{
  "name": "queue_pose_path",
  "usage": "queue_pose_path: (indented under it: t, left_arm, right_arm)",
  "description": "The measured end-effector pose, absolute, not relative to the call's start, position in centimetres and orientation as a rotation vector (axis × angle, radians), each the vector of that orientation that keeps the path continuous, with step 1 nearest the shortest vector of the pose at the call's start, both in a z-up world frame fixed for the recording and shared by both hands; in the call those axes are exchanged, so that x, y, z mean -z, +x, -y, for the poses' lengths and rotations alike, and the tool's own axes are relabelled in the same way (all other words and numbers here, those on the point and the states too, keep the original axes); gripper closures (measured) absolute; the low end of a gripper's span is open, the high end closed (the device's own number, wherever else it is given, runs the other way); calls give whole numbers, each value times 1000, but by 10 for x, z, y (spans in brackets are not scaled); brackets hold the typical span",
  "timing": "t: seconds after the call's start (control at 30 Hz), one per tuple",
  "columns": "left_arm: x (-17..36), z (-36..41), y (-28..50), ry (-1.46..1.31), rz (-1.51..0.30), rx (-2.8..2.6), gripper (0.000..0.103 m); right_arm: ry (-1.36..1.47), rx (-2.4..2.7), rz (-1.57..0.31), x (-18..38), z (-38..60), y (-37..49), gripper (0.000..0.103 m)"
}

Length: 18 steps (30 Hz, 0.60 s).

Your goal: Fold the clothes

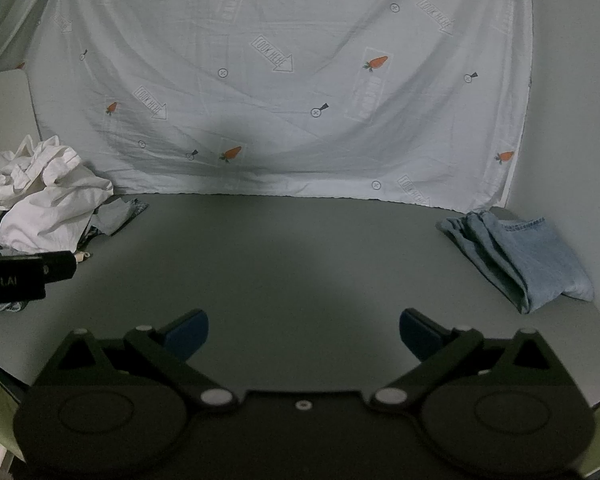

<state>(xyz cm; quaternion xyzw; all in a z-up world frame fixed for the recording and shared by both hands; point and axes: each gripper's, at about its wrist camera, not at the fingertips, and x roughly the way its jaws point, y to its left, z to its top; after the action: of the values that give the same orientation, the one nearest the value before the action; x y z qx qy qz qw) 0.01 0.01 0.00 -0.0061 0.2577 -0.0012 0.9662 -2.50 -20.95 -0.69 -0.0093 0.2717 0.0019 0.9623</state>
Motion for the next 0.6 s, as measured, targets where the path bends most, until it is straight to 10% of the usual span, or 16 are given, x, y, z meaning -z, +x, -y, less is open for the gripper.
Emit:
queue_pose_path:
  t: [0.6]
  left_arm:
    - [0, -3, 4, -13, -528, 5, 0]
  right_arm:
    - [-17, -5, -546, 8, 208, -23, 0]
